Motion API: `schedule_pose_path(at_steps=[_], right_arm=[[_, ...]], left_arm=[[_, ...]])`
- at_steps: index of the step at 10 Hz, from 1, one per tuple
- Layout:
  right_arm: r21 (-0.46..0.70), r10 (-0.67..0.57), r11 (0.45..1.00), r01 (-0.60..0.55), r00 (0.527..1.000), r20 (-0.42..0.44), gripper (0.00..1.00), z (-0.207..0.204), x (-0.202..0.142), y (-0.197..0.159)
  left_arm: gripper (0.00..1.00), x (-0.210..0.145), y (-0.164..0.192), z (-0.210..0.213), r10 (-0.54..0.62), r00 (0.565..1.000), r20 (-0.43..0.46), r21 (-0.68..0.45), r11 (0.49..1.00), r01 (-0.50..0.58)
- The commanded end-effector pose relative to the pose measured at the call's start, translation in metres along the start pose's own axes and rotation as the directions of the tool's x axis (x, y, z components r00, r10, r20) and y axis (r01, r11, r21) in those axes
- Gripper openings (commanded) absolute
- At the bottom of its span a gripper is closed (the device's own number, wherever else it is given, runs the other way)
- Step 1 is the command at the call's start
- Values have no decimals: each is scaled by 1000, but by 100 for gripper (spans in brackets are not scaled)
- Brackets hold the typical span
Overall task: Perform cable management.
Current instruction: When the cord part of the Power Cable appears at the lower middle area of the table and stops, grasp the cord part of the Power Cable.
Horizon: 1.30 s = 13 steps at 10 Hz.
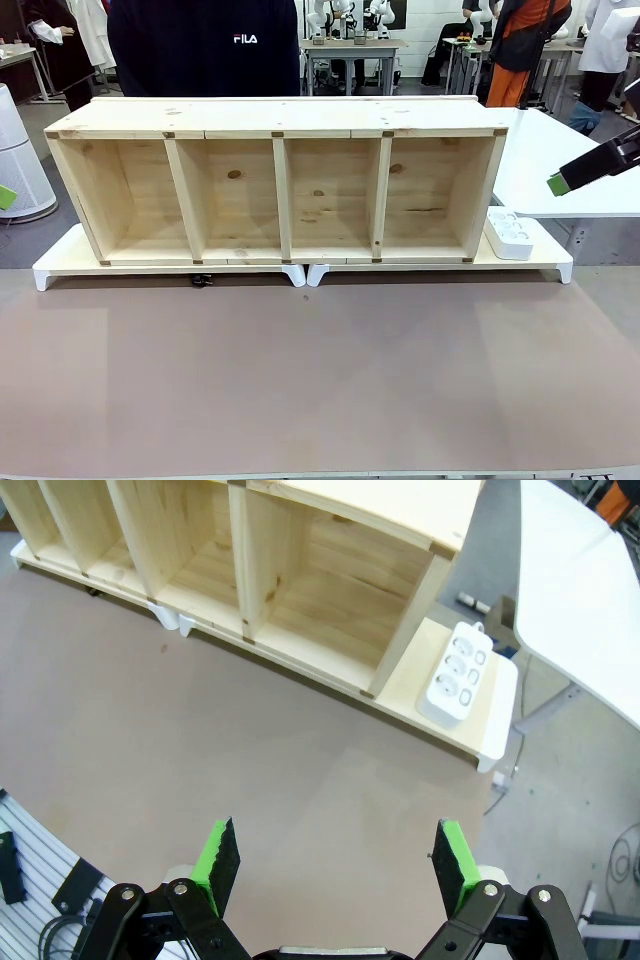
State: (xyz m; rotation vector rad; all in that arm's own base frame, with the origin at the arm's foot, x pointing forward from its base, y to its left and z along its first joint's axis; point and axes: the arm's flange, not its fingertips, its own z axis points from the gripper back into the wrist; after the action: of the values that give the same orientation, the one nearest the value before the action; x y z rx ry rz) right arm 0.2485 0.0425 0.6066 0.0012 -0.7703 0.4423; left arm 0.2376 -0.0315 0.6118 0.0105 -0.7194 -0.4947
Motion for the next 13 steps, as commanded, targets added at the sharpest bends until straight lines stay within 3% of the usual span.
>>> schedule_pose_path(at_steps=[1, 13], right_arm=[[-4, -3, 1000, 3, 1000, -3, 100, -1, 0, -1], [-4, -3, 1000, 3, 1000, -3, 100, -1, 0, -1]], left_arm=[[100, 0, 0, 1, 0, 1000, 2, 1, 1000, 0], [100, 0, 0, 1, 0, 1000, 2, 1, 1000, 0]])
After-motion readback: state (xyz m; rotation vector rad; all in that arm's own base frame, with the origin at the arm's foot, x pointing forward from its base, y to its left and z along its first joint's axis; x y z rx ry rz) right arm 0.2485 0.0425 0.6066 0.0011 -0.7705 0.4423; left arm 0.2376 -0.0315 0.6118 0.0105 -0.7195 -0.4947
